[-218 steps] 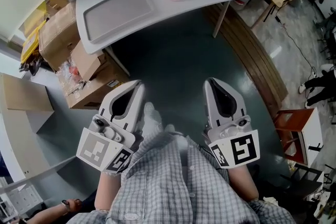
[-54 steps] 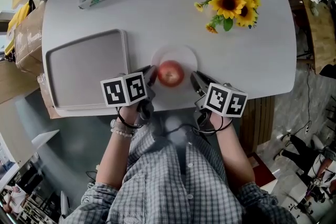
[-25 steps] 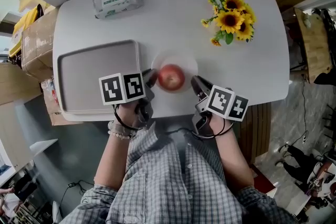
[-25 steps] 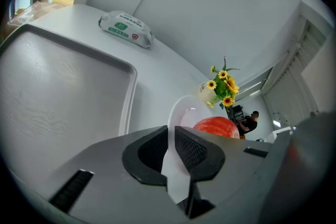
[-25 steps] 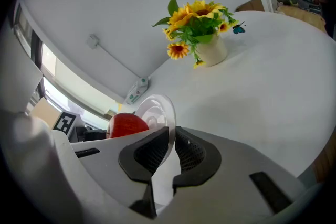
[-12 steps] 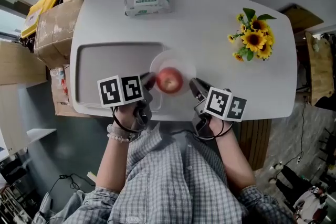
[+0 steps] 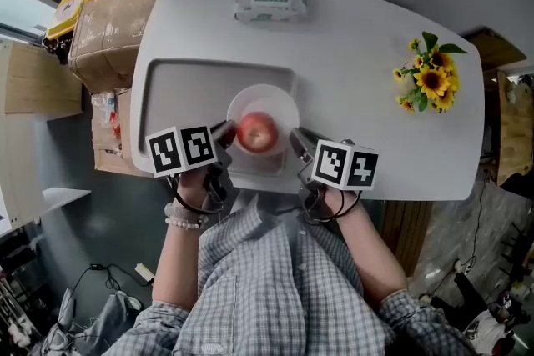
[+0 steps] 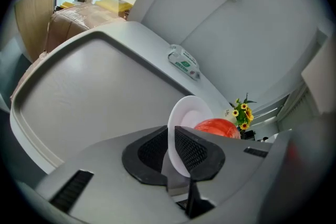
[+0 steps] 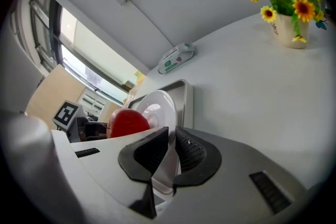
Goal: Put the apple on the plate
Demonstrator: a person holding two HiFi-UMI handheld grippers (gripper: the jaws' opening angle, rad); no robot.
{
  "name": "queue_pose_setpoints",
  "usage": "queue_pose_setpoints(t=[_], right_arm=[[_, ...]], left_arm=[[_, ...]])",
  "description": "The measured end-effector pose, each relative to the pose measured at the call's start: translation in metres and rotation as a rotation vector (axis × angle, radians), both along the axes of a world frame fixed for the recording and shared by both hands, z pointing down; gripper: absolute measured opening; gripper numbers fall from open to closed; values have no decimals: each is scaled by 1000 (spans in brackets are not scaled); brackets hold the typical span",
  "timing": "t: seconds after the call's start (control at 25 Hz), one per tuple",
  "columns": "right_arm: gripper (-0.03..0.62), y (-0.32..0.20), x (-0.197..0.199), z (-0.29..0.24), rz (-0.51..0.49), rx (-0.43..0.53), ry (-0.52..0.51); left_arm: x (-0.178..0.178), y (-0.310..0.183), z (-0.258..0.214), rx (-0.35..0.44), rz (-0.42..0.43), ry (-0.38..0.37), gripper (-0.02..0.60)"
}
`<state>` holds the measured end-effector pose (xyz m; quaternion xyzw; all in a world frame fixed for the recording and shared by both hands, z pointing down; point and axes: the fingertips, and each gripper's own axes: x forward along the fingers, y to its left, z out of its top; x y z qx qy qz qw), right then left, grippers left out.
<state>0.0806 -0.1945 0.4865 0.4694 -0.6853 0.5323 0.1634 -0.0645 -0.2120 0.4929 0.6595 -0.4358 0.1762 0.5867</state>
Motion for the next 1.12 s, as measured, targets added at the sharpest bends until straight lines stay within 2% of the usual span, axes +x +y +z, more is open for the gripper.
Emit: queue_pose_setpoints(t=[0.36,0.92,1.12], right_arm=[[51,6,-39,25,-50,-53,18],[51,5,-48,33,-126,-54,121],[51,4,-54,36,-138,-61,123]], left_arm=[[-39,8,24,-49,-13,-21,46],[-46,10,40,-63,21,-49,46],[-52,11,43,-70,13,-60,46]])
